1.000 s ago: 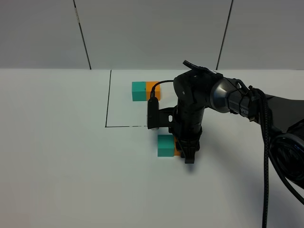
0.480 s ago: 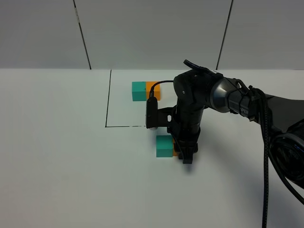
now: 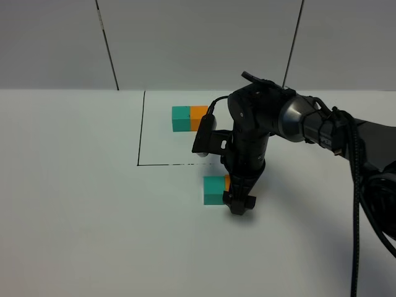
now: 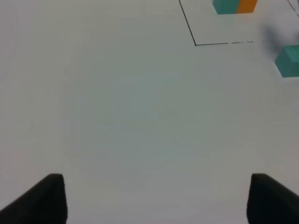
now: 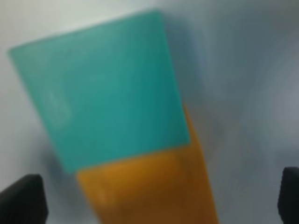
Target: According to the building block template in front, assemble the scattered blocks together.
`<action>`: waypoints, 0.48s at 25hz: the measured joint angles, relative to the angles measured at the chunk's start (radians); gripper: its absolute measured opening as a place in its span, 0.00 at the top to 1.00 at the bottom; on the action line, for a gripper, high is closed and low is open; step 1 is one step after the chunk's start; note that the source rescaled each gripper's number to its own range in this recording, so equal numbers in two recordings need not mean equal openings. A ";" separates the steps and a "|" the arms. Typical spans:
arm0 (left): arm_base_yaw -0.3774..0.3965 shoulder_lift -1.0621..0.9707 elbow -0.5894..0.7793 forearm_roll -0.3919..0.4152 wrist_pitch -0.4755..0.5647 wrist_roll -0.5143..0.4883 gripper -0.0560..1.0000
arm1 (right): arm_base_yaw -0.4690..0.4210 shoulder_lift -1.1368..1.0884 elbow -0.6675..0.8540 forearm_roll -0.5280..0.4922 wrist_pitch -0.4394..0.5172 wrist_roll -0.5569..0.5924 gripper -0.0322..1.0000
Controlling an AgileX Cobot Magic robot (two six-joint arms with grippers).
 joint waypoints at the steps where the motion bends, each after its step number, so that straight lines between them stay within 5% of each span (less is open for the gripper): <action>1: 0.000 0.000 0.000 0.000 0.000 0.000 0.26 | 0.000 -0.024 0.000 0.005 0.027 0.018 0.00; 6: 0.000 0.000 0.000 0.000 0.000 0.000 0.26 | -0.007 -0.168 0.001 0.089 0.146 0.128 0.00; 12: 0.000 0.000 0.000 0.000 0.000 0.000 0.26 | -0.152 -0.352 0.034 0.198 0.104 0.280 0.00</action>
